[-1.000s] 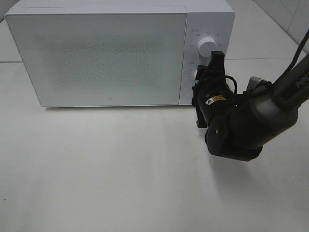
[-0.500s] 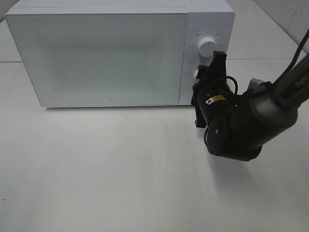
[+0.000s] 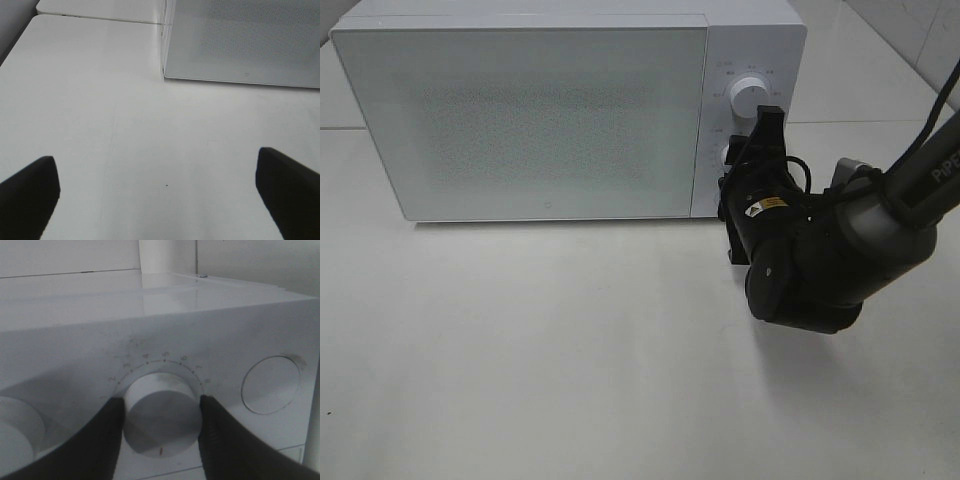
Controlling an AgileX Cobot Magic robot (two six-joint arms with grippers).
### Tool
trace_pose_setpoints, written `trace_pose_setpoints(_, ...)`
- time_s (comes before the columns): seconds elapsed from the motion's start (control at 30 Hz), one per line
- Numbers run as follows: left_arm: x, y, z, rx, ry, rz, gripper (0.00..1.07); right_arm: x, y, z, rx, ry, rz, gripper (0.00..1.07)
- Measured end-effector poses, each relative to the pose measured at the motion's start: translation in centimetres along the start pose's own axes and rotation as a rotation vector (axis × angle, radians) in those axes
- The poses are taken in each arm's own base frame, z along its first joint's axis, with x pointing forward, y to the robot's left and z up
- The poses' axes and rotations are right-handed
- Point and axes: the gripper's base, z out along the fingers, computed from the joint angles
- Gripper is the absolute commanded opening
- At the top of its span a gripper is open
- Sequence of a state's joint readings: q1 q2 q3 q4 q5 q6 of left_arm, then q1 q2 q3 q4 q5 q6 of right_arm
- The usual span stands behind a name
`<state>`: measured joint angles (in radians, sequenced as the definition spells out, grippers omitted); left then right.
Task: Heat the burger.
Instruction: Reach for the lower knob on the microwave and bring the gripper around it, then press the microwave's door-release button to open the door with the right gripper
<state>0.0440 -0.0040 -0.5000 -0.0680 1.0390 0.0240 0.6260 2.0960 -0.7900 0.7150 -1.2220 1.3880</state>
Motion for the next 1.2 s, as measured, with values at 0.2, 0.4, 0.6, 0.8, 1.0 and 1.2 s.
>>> trace_pose_setpoints(0.2,0.0,0.0,0.0,0.0,0.0,0.0,1.0,0.0,0.0,0.0,0.004,-0.001,-0.041,0.64)
trace_pose_setpoints(0.4,0.0,0.0,0.0,0.0,0.0,0.0,1.0,0.2,0.1,-0.1,0.009,0.009,-0.083,0.79)
trace_pose_setpoints(0.6,0.0,0.0,0.0,0.0,0.0,0.0,1.0,0.2,0.9,-0.5,-0.007,0.027,-0.13,0.75)
trace_pose_setpoints(0.8,0.0,0.0,0.0,0.0,0.0,0.0,1.0,-0.6,0.2,-2.2,0.044,0.09,-0.194,0.75)
trace_pose_setpoints(1.0,0.0,0.0,0.0,0.0,0.0,0.0,1.0,-0.9,0.5,-3.6,0.073,0.172,-0.266,0.75)
trace_pose_setpoints(1.2,0.0,0.0,0.0,0.0,0.0,0.0,1.0,-1.2,1.8,-5.5,0.097,0.284,-0.414,0.75)
